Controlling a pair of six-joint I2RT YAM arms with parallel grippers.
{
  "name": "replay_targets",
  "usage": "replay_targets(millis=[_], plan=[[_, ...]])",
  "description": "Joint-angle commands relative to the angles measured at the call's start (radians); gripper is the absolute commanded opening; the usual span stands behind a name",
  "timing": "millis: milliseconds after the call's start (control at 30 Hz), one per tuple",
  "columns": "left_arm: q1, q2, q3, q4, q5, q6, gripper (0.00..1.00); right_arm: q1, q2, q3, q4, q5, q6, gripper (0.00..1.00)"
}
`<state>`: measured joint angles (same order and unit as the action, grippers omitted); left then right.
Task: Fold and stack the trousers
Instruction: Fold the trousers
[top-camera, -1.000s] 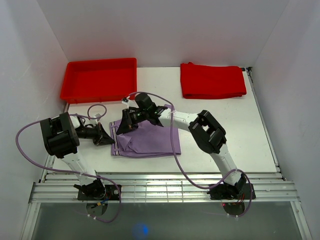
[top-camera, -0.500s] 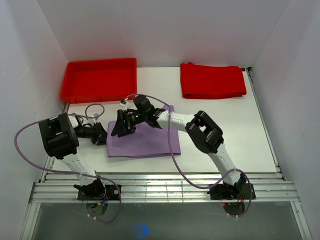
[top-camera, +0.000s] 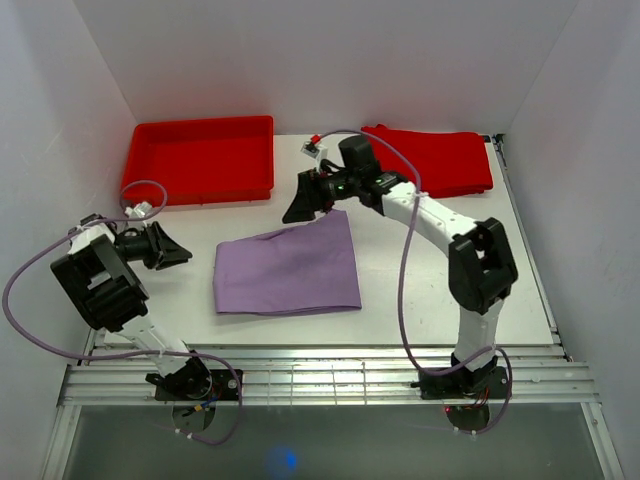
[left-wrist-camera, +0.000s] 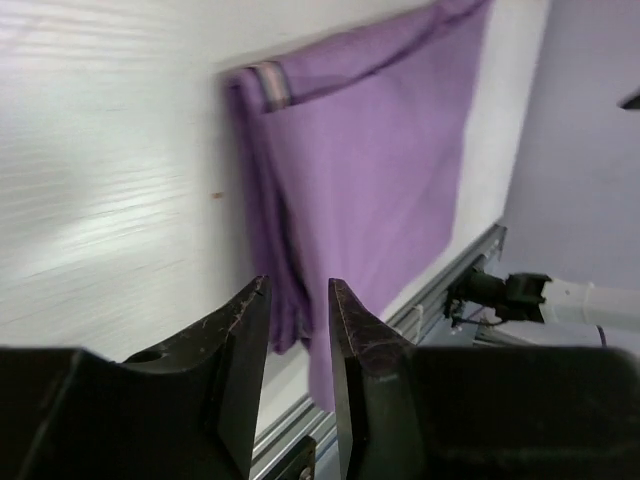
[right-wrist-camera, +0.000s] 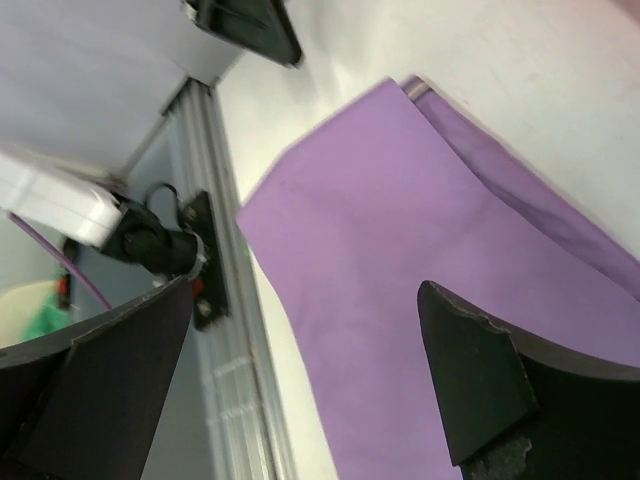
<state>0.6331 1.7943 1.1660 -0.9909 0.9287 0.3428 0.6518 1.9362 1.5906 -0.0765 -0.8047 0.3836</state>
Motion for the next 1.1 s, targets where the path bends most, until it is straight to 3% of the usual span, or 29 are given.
replay_targets(millis=[0,133,167,233,367,533,700,967,1067], plan=[[-0.045,-0.119,0.037,-0.173,0.304,0.199,0.40,-0.070,-0.103,-0.095,-0.339,-0.016,-0.384,0.98],[-0.185,-0.138,-0.006,-0.174,0.349,0.211,0.37,-0.119,-0.126,-0.182,-0.446,-0.063,-0.468,0.98],[-0.228,-0.142,-0.021,-0.105,0.370,0.182,0.37,-0.122,-0.129,-0.199,-0.454,-0.068,-0.472,1.00],[-0.257,-0.153,-0.081,0.030,0.368,-0.008,0.35,-0.123,-0.123,-0.251,-0.456,-0.080,-0.474,1.00],[-0.335,-0.159,-0.157,0.412,0.277,-0.266,0.28,-0.123,-0.060,-0.314,-0.440,-0.088,-0.482,0.89],[-0.381,-0.001,-0.163,0.567,0.081,-0.418,0.06,-0.127,0.036,-0.348,-0.453,-0.057,-0.497,0.82],[-0.380,0.134,-0.126,0.647,-0.023,-0.471,0.00,-0.138,0.058,-0.395,-0.453,0.018,-0.502,0.80],[-0.380,0.243,0.053,0.615,-0.038,-0.479,0.01,-0.150,0.009,-0.403,-0.485,0.130,-0.526,0.80],[-0.375,0.148,0.095,0.513,-0.022,-0.375,0.25,-0.172,-0.074,-0.391,-0.493,0.159,-0.526,0.83]])
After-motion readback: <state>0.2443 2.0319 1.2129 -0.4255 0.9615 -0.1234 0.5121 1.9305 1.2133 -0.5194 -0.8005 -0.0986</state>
